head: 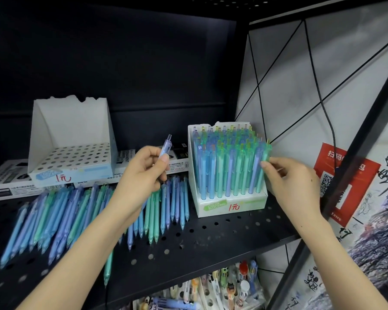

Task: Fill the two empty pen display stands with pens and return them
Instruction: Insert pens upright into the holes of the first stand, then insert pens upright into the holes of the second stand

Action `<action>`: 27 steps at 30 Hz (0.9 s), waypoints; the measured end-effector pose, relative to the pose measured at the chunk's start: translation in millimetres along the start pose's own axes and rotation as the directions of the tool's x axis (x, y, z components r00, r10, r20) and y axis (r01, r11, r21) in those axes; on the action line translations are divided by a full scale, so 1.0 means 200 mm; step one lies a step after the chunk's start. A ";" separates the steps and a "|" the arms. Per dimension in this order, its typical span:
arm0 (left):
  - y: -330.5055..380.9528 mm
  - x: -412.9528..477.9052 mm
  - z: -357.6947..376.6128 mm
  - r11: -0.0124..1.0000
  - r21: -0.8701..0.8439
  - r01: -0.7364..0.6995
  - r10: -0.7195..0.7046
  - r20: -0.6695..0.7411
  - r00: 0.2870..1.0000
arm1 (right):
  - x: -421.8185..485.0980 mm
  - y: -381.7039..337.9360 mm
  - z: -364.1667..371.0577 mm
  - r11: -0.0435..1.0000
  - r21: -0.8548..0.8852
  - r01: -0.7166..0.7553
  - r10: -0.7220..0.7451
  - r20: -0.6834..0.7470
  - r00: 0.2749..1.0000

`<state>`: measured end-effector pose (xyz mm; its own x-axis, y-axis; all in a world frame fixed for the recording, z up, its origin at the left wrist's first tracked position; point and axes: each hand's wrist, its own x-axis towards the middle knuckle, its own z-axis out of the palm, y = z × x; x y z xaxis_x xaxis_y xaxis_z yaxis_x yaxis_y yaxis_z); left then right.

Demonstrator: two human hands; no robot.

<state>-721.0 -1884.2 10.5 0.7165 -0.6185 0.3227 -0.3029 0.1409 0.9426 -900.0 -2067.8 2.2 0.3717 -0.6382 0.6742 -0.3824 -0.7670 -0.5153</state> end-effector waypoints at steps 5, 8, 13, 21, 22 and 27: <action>0.02 -0.01 -0.06 0.999 -0.044 -0.003 0.000 -0.064 0.998 | -0.04 -0.02 0.03 0.977 -0.213 0.019 -0.057 -0.170 0.984; 0.03 -0.04 -0.15 0.997 -0.078 -0.014 0.004 -0.124 0.992 | -0.09 -0.19 0.03 0.968 -0.198 0.153 -0.211 -0.317 0.925; 0.06 -0.13 -0.40 0.996 -0.069 -0.057 0.036 -0.276 0.960 | -0.11 -0.60 0.18 0.928 0.236 0.289 -0.280 -0.071 0.957; 0.07 -0.31 -0.78 0.997 0.066 -0.037 0.061 -0.419 0.906 | 0.02 -1.06 0.82 0.960 0.271 0.076 -0.191 0.430 0.883; 0.07 -0.33 -0.81 0.997 0.074 -0.033 0.062 -0.425 0.903 | 0.04 -1.08 0.89 0.966 0.254 0.050 -0.165 0.458 0.873; 0.06 -0.42 -0.98 0.995 0.097 0.012 0.034 -0.458 0.888 | 0.06 -1.13 1.09 0.989 0.045 0.143 -0.149 0.423 0.894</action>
<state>-662.2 -1679.4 11.4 0.9140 -0.1909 0.3580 -0.3537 0.0573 0.9336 -624.3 -1917.2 11.6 0.7467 -0.4844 0.4557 -0.2869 -0.8528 -0.4364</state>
